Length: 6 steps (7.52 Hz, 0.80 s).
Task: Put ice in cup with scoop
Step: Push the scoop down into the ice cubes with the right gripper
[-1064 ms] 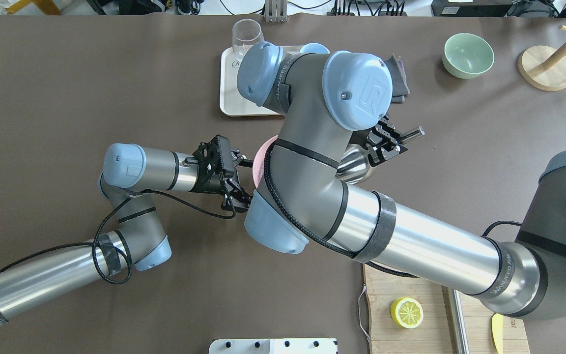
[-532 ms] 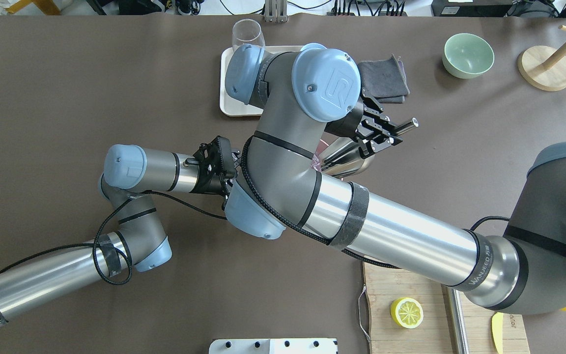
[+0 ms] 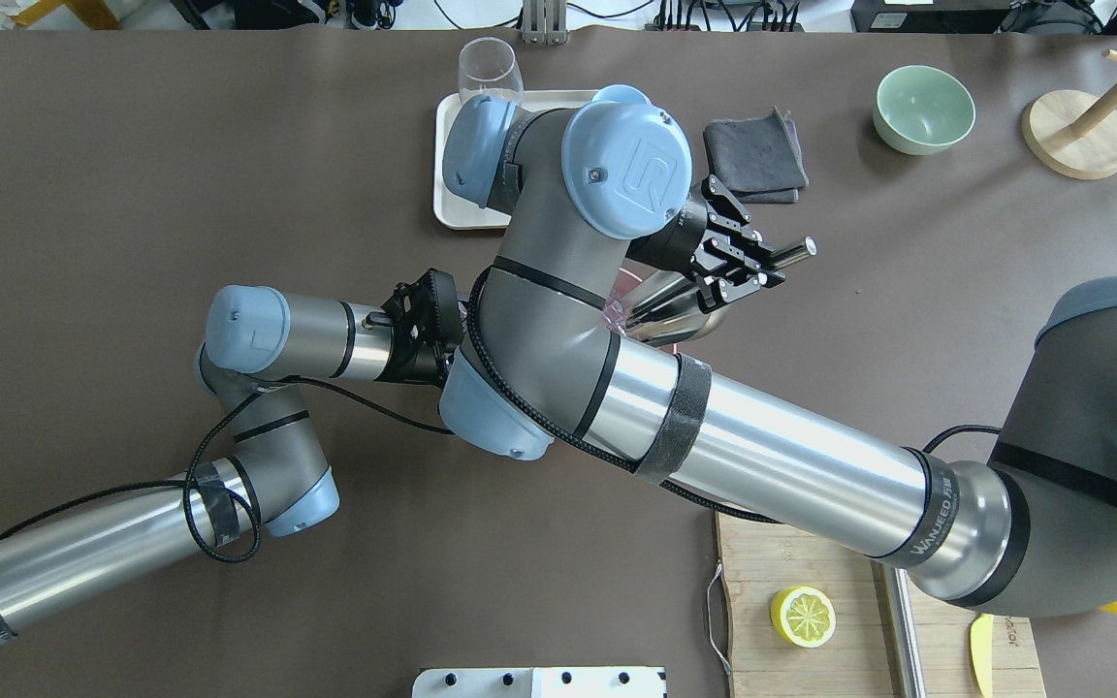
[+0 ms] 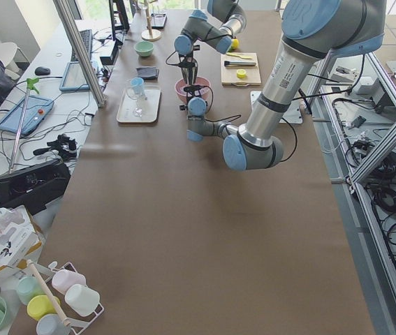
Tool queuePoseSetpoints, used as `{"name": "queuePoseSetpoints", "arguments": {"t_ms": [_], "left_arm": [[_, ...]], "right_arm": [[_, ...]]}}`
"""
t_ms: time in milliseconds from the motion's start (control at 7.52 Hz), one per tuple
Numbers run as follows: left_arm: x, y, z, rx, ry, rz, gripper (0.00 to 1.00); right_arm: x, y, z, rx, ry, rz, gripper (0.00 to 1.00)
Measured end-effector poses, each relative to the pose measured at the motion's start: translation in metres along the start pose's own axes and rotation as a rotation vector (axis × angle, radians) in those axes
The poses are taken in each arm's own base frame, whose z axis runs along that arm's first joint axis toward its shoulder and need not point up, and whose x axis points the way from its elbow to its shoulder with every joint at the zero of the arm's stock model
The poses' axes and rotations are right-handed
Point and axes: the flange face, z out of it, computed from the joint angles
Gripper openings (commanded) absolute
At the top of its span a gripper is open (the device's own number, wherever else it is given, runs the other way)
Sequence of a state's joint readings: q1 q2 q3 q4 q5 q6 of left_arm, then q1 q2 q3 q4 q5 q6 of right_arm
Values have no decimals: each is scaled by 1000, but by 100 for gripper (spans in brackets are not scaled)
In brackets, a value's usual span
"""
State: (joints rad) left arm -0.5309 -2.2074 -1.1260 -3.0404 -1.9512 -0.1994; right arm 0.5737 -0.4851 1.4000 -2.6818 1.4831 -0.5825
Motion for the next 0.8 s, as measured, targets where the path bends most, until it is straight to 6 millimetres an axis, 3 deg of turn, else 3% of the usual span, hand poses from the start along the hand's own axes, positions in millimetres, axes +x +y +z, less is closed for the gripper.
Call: {"name": "queuePoseSetpoints", "arguments": {"t_ms": [798], "left_arm": [[2, 0, 0, 3, 3, 2, 98]], "right_arm": [[-2, -7, -1, 47, -41, 31, 0]]}}
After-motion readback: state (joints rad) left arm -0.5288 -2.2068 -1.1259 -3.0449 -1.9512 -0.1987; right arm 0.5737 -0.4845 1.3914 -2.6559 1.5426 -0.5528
